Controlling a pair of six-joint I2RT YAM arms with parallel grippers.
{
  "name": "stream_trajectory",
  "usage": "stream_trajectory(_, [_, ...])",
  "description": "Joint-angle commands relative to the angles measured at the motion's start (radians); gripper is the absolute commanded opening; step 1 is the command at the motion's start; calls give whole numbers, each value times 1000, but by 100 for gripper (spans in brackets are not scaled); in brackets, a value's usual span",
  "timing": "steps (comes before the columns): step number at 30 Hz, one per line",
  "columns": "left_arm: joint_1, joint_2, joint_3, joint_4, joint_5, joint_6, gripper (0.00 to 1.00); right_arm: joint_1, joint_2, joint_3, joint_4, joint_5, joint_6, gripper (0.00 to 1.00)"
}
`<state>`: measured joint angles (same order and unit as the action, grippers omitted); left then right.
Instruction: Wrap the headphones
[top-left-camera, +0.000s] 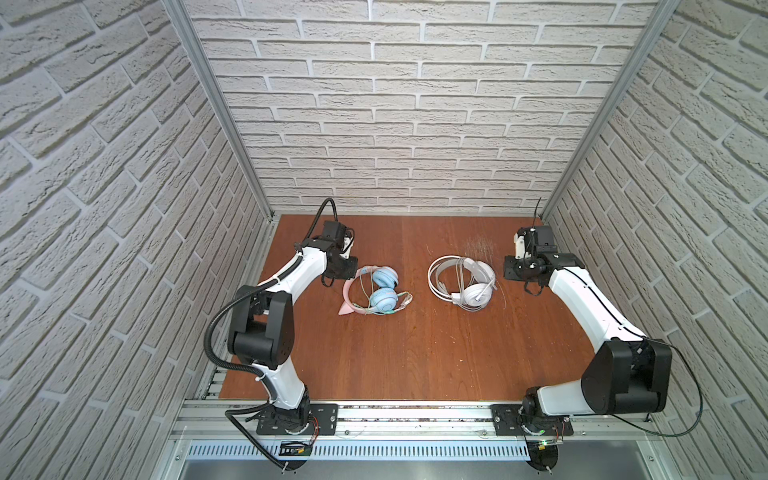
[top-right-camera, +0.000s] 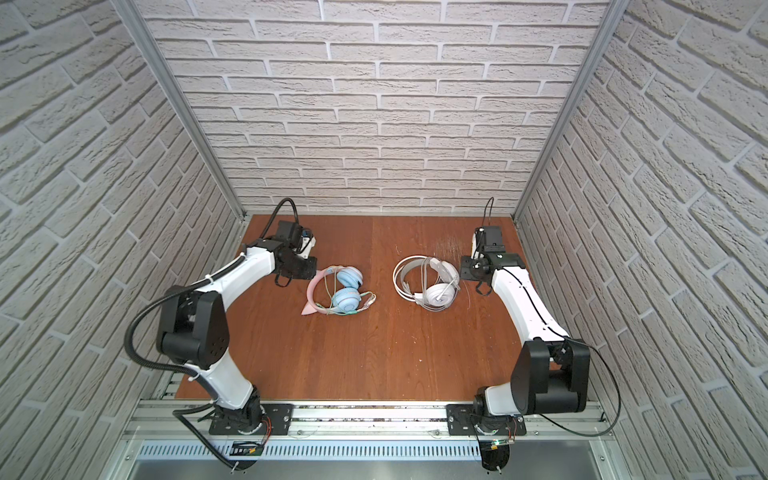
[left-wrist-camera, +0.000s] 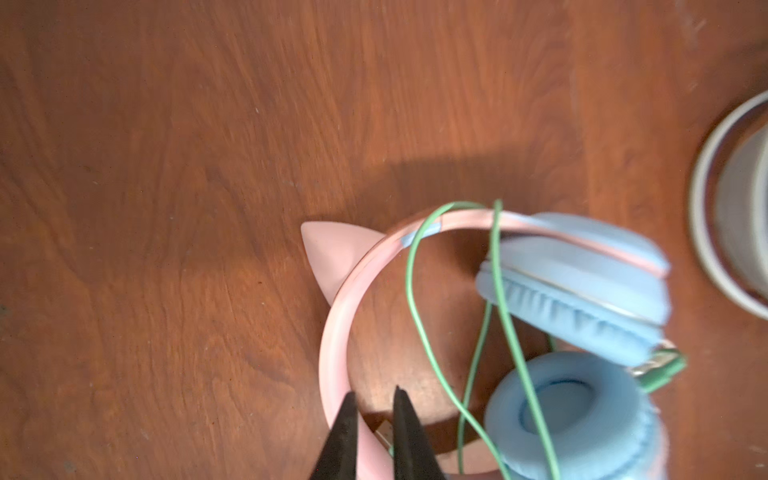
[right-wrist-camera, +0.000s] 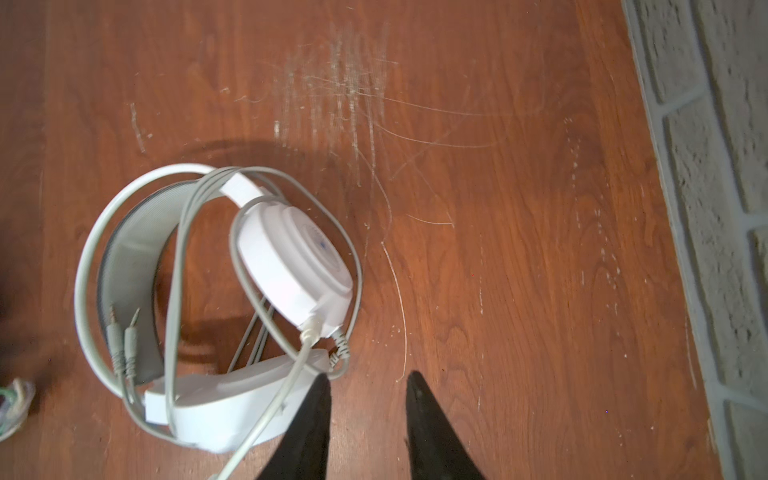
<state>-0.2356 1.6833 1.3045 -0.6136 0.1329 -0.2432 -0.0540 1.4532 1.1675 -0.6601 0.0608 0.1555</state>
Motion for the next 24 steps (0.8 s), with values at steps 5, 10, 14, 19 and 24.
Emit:
stream_trajectory(5, [5, -184, -20, 77, -18, -74, 55, -20, 192, 90, 14, -10, -46, 6])
stream_trajectory(10, [13, -325, -137, 113, -126, -97, 84, -18, 288, 135, 28, -40, -39, 6])
stream_trajectory(14, [46, -424, -221, 110, -156, -117, 94, -9, 339, 161, 32, -107, -34, 6])
stream_trajectory(19, [88, -490, -273, 86, -170, -129, 97, 26, 370, 175, 30, -134, -24, 6])
stream_trajectory(24, [106, -522, -309, 108, -203, -144, 98, 50, 371, 184, 40, -165, -14, 6])
